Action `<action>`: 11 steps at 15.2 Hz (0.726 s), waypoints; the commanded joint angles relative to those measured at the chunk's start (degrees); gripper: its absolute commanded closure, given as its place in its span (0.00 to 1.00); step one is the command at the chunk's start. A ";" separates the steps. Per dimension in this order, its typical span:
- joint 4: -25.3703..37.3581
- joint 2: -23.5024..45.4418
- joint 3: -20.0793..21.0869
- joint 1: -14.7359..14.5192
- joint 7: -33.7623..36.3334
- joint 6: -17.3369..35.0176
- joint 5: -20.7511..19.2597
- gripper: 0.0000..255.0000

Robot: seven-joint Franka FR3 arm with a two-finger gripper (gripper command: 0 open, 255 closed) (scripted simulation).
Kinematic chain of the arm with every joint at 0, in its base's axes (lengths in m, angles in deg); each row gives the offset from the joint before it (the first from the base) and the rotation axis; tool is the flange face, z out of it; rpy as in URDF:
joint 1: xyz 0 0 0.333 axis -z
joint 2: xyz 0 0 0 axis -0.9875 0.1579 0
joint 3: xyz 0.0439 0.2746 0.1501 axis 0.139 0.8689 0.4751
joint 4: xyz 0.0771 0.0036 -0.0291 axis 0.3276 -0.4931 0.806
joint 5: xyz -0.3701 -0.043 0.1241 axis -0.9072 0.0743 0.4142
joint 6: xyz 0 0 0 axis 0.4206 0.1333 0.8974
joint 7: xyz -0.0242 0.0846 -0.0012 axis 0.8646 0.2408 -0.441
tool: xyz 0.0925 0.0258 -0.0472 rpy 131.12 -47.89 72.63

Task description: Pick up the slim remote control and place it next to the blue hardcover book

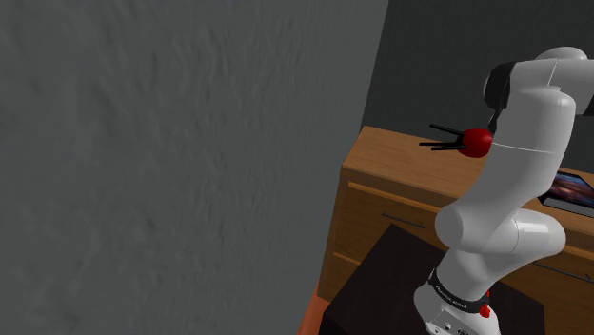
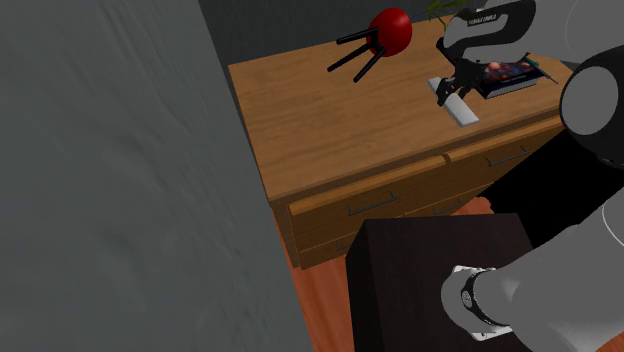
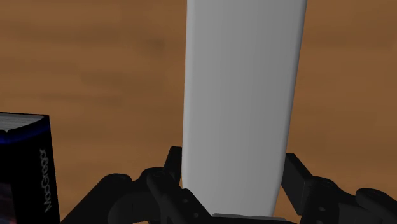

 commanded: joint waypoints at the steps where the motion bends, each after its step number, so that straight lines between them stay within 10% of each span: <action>1: -0.16 0.14 0.07 0.07 -0.13 0.30 0.18 1.00; 6: -0.16 0.15 0.07 0.07 -0.13 0.29 0.18 1.00; 7: -0.16 0.15 0.07 0.07 -0.13 0.30 0.18 0.00; 11: -0.15 0.15 0.07 0.07 -0.13 0.29 0.18 0.00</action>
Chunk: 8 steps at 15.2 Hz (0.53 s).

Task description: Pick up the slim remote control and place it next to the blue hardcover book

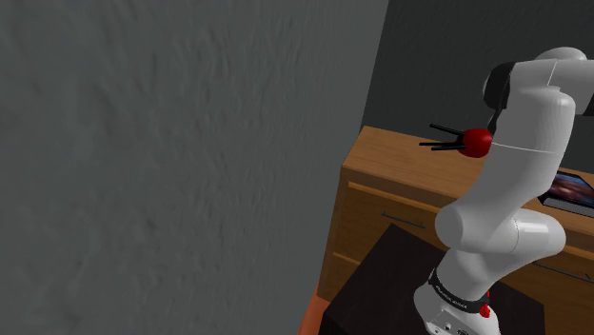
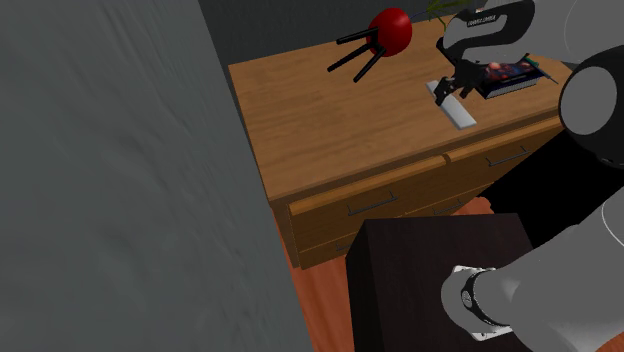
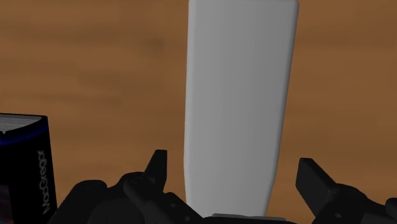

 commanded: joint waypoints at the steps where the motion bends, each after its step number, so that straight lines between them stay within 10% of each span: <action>1: 0.00 0.00 0.00 0.00 0.00 0.00 0.00 0.00; 8: 3.01 -4.55 -1.72 -1.68 2.97 -6.13 -4.42 0.00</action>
